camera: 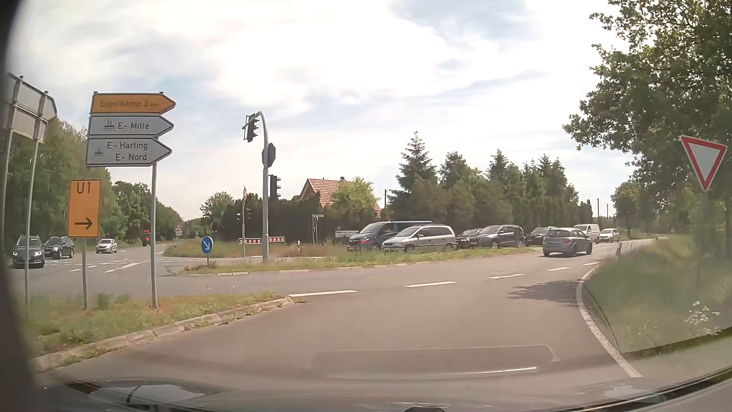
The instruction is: Follow the waypoints while adhering to traffic rules and regulations
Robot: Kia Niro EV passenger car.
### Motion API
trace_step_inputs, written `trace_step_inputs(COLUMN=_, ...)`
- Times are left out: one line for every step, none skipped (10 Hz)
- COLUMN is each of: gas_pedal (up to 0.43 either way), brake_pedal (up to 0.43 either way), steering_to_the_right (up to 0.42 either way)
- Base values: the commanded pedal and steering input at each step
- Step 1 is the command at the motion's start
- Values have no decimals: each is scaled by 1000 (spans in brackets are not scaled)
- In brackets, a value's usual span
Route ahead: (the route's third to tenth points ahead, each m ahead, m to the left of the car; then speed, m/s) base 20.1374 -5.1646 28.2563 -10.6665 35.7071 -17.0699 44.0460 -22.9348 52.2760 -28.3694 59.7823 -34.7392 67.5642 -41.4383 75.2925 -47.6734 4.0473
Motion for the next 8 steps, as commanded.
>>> trace_step_inputs(gas_pedal=0, brake_pedal=0, steering_to_the_right=86)
trace_step_inputs(gas_pedal=0, brake_pedal=0, steering_to_the_right=86)
trace_step_inputs(gas_pedal=0, brake_pedal=0, steering_to_the_right=86)
trace_step_inputs(gas_pedal=0, brake_pedal=0, steering_to_the_right=86)
trace_step_inputs(gas_pedal=0, brake_pedal=0, steering_to_the_right=86)
trace_step_inputs(gas_pedal=0, brake_pedal=0, steering_to_the_right=87)
trace_step_inputs(gas_pedal=0, brake_pedal=0, steering_to_the_right=86)
trace_step_inputs(gas_pedal=0, brake_pedal=0, steering_to_the_right=87)
